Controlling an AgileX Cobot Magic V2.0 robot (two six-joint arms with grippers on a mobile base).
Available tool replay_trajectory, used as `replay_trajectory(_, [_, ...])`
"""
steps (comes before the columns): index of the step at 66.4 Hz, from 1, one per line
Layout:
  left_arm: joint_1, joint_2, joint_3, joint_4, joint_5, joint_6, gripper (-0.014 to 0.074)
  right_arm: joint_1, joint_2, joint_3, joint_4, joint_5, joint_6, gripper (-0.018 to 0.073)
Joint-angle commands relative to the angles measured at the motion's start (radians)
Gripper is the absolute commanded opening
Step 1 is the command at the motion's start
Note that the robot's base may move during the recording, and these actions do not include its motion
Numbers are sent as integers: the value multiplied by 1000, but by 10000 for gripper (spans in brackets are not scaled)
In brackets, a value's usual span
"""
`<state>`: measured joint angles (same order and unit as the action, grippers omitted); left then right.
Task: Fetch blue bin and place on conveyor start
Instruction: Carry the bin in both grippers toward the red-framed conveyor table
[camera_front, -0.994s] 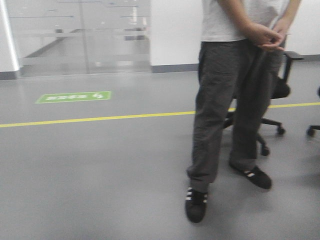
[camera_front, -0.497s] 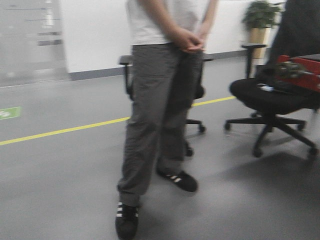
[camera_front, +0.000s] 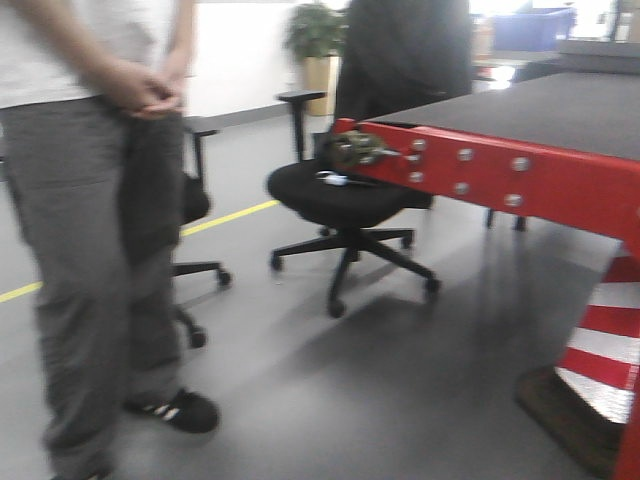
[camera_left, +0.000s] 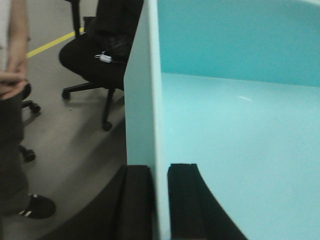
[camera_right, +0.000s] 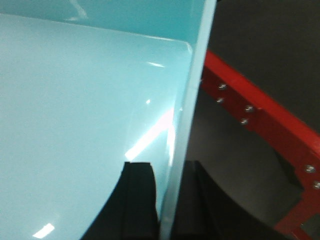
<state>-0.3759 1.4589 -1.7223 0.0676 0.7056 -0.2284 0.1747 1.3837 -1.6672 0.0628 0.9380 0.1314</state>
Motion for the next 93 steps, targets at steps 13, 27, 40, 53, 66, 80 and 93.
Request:
replay_trajectory(13, [-6,-16,-9,-34,-78,0,-111,-2,-11,-8,-1,-12,-24,-153])
replay_trajectory(27, [-6,-16,-9,-34,-78,0,-111,-2,-11,-8,-1,-12,-24,-153])
replay_trajectory(40, [-6,-16,-9,-34,-78,0,-111,-2,-11,-8,-1,-12,-24,-153])
replay_trajectory(53, [-6,-16,-9,-34,-78,0,-111,-2,-11,-8,-1,-12,-24,-153])
replay_trajectory(66, [-6,-16,-9,-34,-78,0,-111,-2,-11,-8,-1,-12,-24,-153])
replay_trajectory(80, [-6,-16,-9,-34,-80,0,-111,-2,-11,-8,1,-12,-24,-153])
replay_trajectory(93, [-6,-16,-9,-34,-82,0,-111,-2,-11,-8,1,-12,-24,-153])
